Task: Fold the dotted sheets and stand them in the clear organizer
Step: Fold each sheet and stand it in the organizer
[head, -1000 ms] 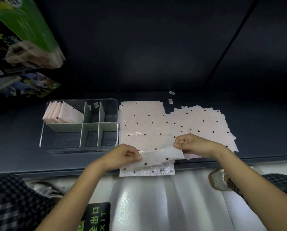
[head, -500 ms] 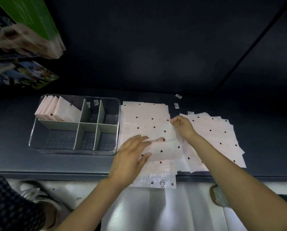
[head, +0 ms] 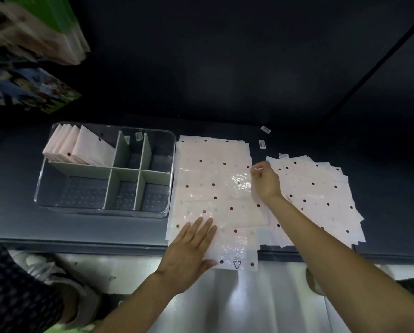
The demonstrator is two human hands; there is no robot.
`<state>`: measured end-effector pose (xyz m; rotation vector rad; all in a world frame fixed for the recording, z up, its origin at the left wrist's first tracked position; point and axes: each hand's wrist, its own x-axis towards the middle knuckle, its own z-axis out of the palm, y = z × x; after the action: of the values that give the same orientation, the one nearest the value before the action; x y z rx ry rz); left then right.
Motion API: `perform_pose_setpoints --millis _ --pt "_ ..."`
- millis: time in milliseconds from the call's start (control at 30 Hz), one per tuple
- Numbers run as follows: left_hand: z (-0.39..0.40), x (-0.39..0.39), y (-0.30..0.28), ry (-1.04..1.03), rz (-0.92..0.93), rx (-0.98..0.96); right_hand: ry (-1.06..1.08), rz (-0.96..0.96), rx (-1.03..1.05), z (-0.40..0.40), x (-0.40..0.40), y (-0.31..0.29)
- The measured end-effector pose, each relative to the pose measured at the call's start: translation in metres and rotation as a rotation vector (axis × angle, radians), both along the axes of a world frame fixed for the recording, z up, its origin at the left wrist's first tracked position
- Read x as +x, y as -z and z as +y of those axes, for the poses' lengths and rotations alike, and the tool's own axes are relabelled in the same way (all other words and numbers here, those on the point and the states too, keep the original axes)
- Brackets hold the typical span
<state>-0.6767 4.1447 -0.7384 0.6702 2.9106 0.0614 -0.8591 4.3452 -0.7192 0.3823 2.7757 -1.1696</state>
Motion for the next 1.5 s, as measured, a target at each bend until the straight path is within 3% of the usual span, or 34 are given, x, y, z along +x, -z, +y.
perform_pose_setpoints --millis 67,133,267,333,500,667,767,967,1067,1233,1333,1500 --pt "-0.001 -0.001 0.001 0.023 -0.003 -0.041 -0.06 0.184 0.196 -0.002 0.021 -0.005" --pt "0.0 -0.002 0.0 0.026 -0.003 -0.057 -0.286 0.321 0.322 -0.005 0.052 -0.007" --pt "0.001 -0.006 -0.002 -0.007 -0.082 -0.087 -0.932 0.433 0.468 0.002 0.121 0.001" --pt "0.0 -0.008 0.002 0.032 -0.107 -0.073 -1.101 0.373 0.606 0.018 0.14 0.009" --pt "-0.023 -0.007 -0.001 0.002 -0.167 -0.076 -1.069 0.179 0.673 0.073 0.139 0.014" --pt "-0.047 0.004 -0.026 -0.072 -0.137 -0.058 -0.923 0.243 0.593 0.086 0.138 0.002" --pt "-0.043 0.008 -0.026 -0.086 -0.143 0.002 -0.844 0.383 0.568 0.066 0.128 -0.007" --pt "-0.035 0.004 -0.021 -0.139 -0.12 0.168 -0.881 0.386 0.452 0.032 0.12 -0.002" --pt "-0.033 -0.008 -0.014 -0.14 -0.08 0.132 -0.866 0.411 0.45 0.026 0.118 0.0" --pt "-0.022 -0.026 -0.009 -0.113 -0.004 0.141 -0.994 0.435 0.669 0.024 0.11 0.002" --pt "-0.017 -0.032 -0.005 -0.116 -0.058 0.186 -1.084 0.511 0.799 0.025 0.104 0.006" --pt "-0.012 -0.046 -0.006 -0.095 -0.065 0.093 -1.072 0.508 0.766 0.02 0.097 0.003"
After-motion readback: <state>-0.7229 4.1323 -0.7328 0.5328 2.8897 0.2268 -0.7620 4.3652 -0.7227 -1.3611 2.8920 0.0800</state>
